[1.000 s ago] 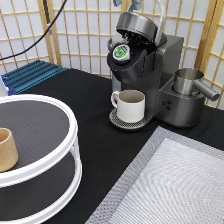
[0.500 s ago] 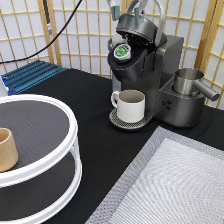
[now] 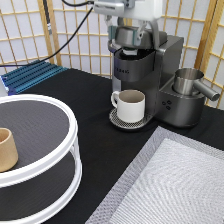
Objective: Make coffee
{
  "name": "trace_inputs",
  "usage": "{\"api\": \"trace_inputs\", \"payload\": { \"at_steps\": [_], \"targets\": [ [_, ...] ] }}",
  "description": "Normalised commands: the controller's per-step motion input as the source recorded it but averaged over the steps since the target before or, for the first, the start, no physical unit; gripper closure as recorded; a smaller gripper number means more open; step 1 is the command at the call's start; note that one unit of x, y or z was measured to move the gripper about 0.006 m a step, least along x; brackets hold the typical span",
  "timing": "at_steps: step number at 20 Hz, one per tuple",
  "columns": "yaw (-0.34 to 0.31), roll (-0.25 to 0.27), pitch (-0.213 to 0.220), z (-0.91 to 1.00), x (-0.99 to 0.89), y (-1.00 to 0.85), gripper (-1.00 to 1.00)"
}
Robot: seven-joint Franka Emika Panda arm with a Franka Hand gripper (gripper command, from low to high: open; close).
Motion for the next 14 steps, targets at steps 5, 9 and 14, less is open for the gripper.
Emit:
{"api": "trace_inputs", "payload": {
  "at_steps": [5,9,14],
  "targets": [
    [0.145,0.002,0.097,0.00,0.06,-0.45,-1.00],
    [0.096,0.072,0.092,0.18,-0.01,-0.72,-1.00],
    [0.015,0.030,0.019,0.96,-0.21,-0.11,-1.00]
  ]
}}
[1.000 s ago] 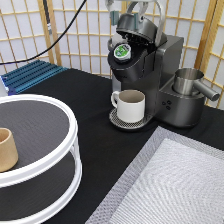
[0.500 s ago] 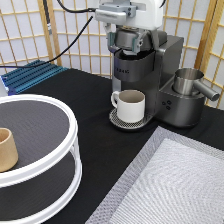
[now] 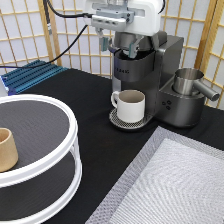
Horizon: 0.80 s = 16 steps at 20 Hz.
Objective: Make coffee
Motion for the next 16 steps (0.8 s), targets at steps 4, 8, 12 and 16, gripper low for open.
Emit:
{"api": "trace_inputs", "payload": {
  "at_steps": [4,8,12,16],
  "targets": [
    [-0.004,-0.064,-0.039,1.00,-0.16,0.84,-1.00],
    [0.000,-0.065,0.007,0.97,0.16,0.83,-1.00],
    [0.000,-0.091,0.048,0.61,0.63,0.59,-1.00],
    [-0.014,-0.084,0.026,0.01,0.47,0.15,-1.00]
  ]
}}
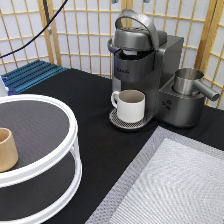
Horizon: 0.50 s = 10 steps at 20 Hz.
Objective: Make coffee
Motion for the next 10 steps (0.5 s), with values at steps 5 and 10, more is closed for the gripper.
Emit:
{"api": "trace_inputs", "payload": {
  "at_steps": [5,10],
  "targets": [
    [-0.027,-0.083,0.023,-0.15,0.19,0.12,-1.00],
    [-0.014,-0.057,0.094,-0.03,0.02,0.16,-1.00]
  ]
}}
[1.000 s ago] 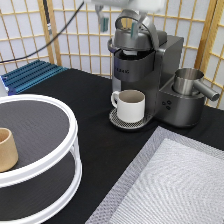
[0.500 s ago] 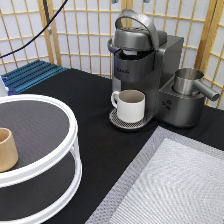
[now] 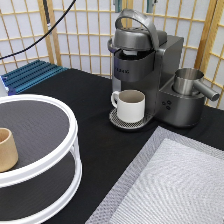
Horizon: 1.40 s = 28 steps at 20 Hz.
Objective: Make coffee
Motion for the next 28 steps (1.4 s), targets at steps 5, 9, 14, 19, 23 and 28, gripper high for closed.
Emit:
{"api": "trace_inputs", "payload": {
  "at_steps": [5,9,14,19,23,28],
  "targets": [
    [-0.001,-0.007,0.139,-0.07,0.23,-0.10,-1.00],
    [0.000,0.000,0.148,-0.23,0.44,-0.38,-1.00],
    [0.000,0.000,0.144,-0.12,0.44,-0.39,-1.00],
    [0.000,-0.006,0.164,-0.15,0.66,-0.13,-1.00],
    [0.006,-0.074,0.180,-0.25,0.80,0.20,-1.00],
    [0.046,-0.085,0.165,-0.35,0.55,0.43,-1.00]
  ]
}}
